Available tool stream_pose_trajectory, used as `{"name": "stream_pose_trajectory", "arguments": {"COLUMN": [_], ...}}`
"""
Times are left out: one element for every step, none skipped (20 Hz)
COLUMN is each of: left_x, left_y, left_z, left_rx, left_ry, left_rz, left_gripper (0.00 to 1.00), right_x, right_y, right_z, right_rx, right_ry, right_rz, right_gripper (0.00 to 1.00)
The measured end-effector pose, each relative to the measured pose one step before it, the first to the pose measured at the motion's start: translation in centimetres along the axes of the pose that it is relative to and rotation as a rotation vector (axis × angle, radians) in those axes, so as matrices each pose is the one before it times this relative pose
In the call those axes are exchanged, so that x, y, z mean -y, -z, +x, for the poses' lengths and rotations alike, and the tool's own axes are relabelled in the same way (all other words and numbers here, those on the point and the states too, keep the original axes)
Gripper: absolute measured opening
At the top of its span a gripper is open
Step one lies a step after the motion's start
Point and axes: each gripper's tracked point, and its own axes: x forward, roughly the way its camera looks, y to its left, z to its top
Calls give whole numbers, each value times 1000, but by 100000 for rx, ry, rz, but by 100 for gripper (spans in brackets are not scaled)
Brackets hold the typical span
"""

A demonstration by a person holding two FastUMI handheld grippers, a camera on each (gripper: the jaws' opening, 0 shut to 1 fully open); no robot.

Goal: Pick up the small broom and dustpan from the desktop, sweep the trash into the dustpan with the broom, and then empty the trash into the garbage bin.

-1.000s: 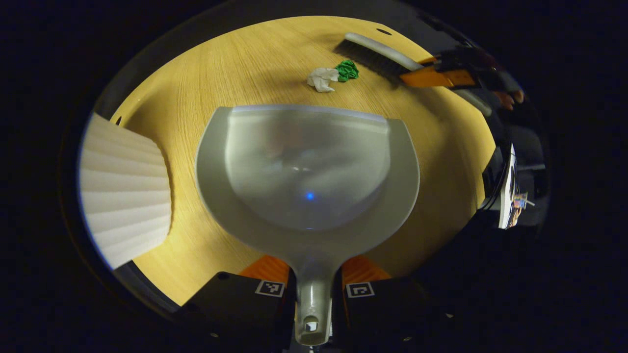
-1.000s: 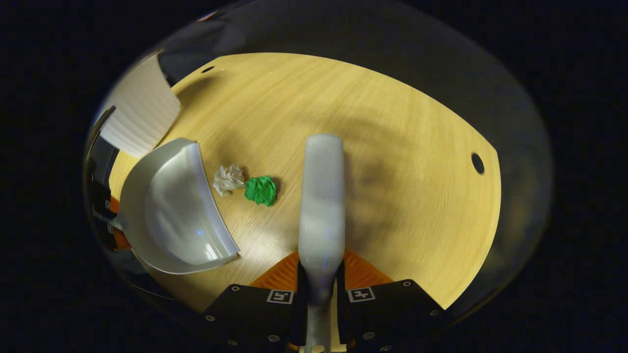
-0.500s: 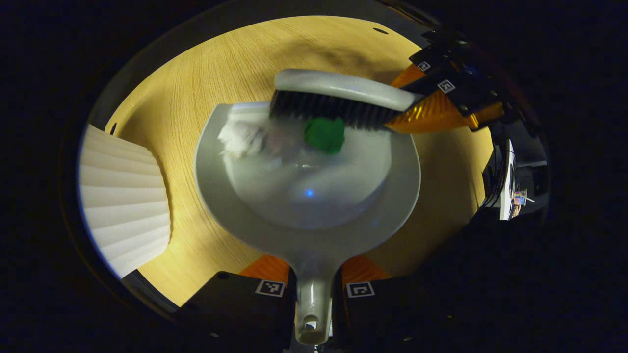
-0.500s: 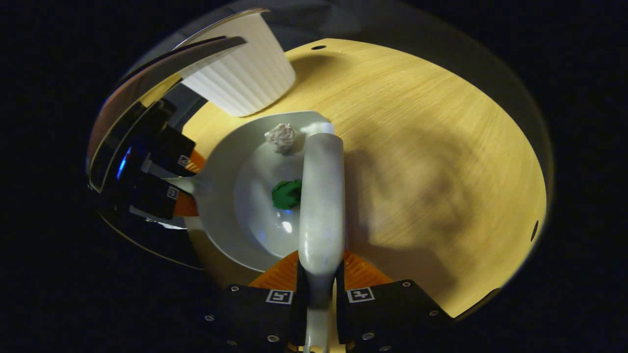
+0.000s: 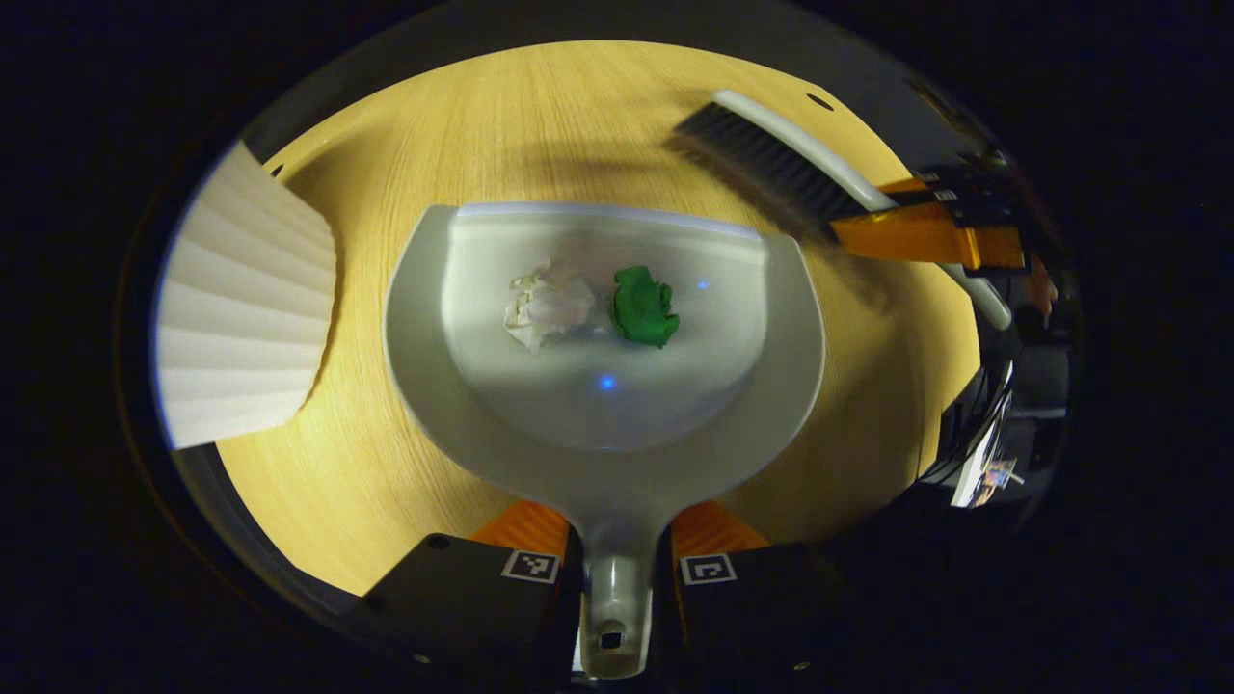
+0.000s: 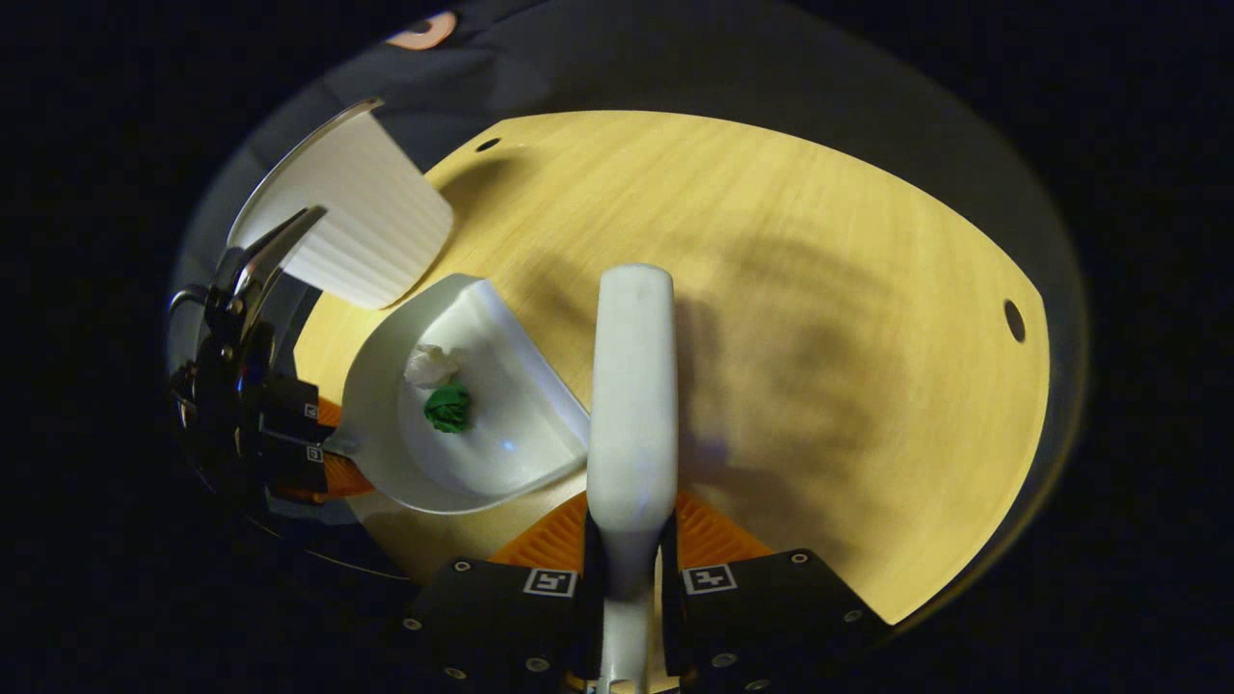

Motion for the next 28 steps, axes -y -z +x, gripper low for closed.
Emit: {"name": "stream_pose_trajectory", "arguments": {"left_x": [396, 141, 324, 280, 114, 91, 383, 321, 501, 246, 48, 25, 22, -29, 95, -129, 42, -87, -53, -151, -277, -180, 74, 127, 298, 189, 198, 73], "left_y": [-213, -125, -103, -184, -70, -106, -76, -244, -18, -281, -102, -133, 14, 37, -17, -6, 91, -335, -322, -184, -609, -363, -564, -262, -464, -619, -417, -150], "left_z": [-69, 234, 214, -96, 45, 76, 67, 39, 105, -23, 34, -5, 92, -148, 148, -47, -219, -389, -613, -759, -465, -846, -1160, -1055, -980, -1298, -949, -328], "left_rx": [132, 415, -300, 381, 122, 176, -187, 210, -451, -310, -93, -383, 14, -27, 122, 453, 441, 1569, 2304, 1671, 3469, 1719, 2378, 1510, 1999, 2133, 1884, 1566], "left_ry": [-267, -420, -97, -327, -315, -521, -294, -199, 318, 161, 123, -23, 94, -174, 102, -137, -41, -93, -377, -153, -789, -592, 316, 401, 339, 119, 345, 673], "left_rz": [-2709, -2681, -2775, -2288, -1815, -2363, -2939, -3251, -3243, -2008, -1734, -557, -390, 28, 176, 690, 726, 1348, 1143, 1735, 956, 1250, 681, 860, 1548, 1369, 1915, 1524], "left_gripper": [31, 31, 31, 31, 31, 31, 31, 31, 31, 31, 31, 31, 31, 31, 31, 31, 31, 31, 31, 31, 31, 31, 31, 31, 31, 31, 30, 30], "right_x": [184, -74, -35, 42, -24, -102, -208, -349, -707, -753, -129, 182, 91, 20, 207, -194, -31, 59, 98, 155, 261, 314, 16, -106, -139, -12, 53, 197], "right_y": [778, 876, 807, 464, 391, 421, 433, 226, 134, 70, -134, 21, 461, 449, 449, 464, 636, 331, 577, 261, 279, 153, -159, -186, 67, -18, -83, -79], "right_z": [284, 447, 108, -113, -117, 209, 149, 241, 263, -14, -353, -119, 186, 318, 200, 135, -6, 30, 174, 153, 387, 111, -288, -267, -75, -48, 71, 24], "right_rx": [-16, -446, -1332, -1072, -613, -1012, -1106, -422, -256, -672, -127, -297, 233, 31, -285, -1345, -1109, -535, 247, 425, 60, 21, -37, 108, 315, 203, 91, 480], "right_ry": [2818, 1939, 1358, 517, 802, 1442, 2002, 1169, 82, -1627, 639, 2297, 3727, 2350, 1499, -1021, -912, -362, 229, 370, 48, -72, 153, 198, 83, 291, 75, 334], "right_rz": [2959, 3634, 4268, 3420, 3174, 3072, 3896, 3209, 4354, 3789, 4204, 1687, 1696, -271, 574, 95, 669, -429, -428, -487, -246, 91, 125, -307, -503, -525, -558, -626], "right_gripper": [25, 25, 25, 25, 25, 25, 25, 25, 25, 25, 25, 25, 25, 25, 25, 25, 25, 25, 25, 25, 25, 25, 25, 25, 25, 25, 25, 25]}}
